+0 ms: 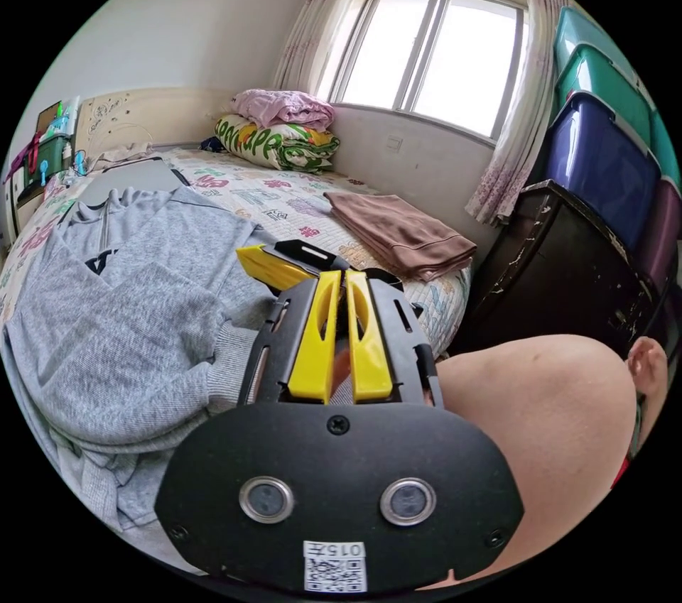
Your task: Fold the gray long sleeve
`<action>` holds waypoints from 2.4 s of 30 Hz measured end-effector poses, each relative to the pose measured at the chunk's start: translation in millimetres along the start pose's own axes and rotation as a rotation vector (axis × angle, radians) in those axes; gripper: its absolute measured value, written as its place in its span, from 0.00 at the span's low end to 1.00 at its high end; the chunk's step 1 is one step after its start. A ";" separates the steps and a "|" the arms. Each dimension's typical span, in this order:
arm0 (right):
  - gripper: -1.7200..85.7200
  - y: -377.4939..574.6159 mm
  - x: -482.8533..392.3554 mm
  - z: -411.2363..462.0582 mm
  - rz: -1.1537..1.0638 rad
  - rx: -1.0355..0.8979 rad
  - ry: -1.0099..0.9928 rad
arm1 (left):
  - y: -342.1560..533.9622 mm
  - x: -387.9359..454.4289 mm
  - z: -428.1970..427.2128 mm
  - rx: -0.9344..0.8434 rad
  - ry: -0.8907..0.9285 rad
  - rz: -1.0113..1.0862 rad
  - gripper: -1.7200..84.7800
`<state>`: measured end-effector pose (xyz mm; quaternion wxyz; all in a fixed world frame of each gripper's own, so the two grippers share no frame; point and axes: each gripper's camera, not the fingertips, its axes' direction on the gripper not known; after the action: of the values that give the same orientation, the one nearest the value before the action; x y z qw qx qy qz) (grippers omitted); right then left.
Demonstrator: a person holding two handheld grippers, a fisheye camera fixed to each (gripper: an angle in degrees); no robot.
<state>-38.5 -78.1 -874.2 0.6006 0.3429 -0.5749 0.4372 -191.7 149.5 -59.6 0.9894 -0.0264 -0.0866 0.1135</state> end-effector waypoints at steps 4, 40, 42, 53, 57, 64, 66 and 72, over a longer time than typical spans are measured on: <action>0.01 -25.2 13.3 -17.0 -0.001 0.000 0.002 | -11.0 10.8 -38.2 0.066 -0.044 -0.007 0.01; 0.01 -213.2 454.5 -85.5 0.248 -0.239 0.024 | -11.6 152.0 -145.9 0.051 -0.064 -0.120 0.02; 0.01 -208.2 473.6 -81.8 0.140 -0.248 -0.111 | -16.1 169.2 -149.4 0.057 -0.069 -0.108 0.02; 0.01 56.1 467.5 21.0 -1.294 0.387 1.078 | -46.7 301.1 -150.5 0.096 -0.257 0.051 0.06; 0.01 110.5 636.6 51.4 -1.644 0.855 1.186 | -59.7 342.2 -128.8 0.048 -0.231 0.037 0.09; 0.04 -13.4 862.4 151.8 -1.286 -0.286 1.361 | -103.6 365.0 -136.8 0.020 -0.312 0.042 0.12; 0.07 -40.3 905.0 165.2 -1.209 -0.436 1.351 | -127.8 349.1 -144.4 0.024 -0.339 0.040 0.12; 0.11 -123.5 1032.4 190.9 -1.035 -0.639 1.450 | -244.2 261.0 -123.6 -0.149 -0.505 -0.028 0.10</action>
<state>-44.3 -164.8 179.3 0.9964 0.0192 0.0697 0.0449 134.3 -32.3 -120.5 0.9331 -0.0690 -0.3396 0.0960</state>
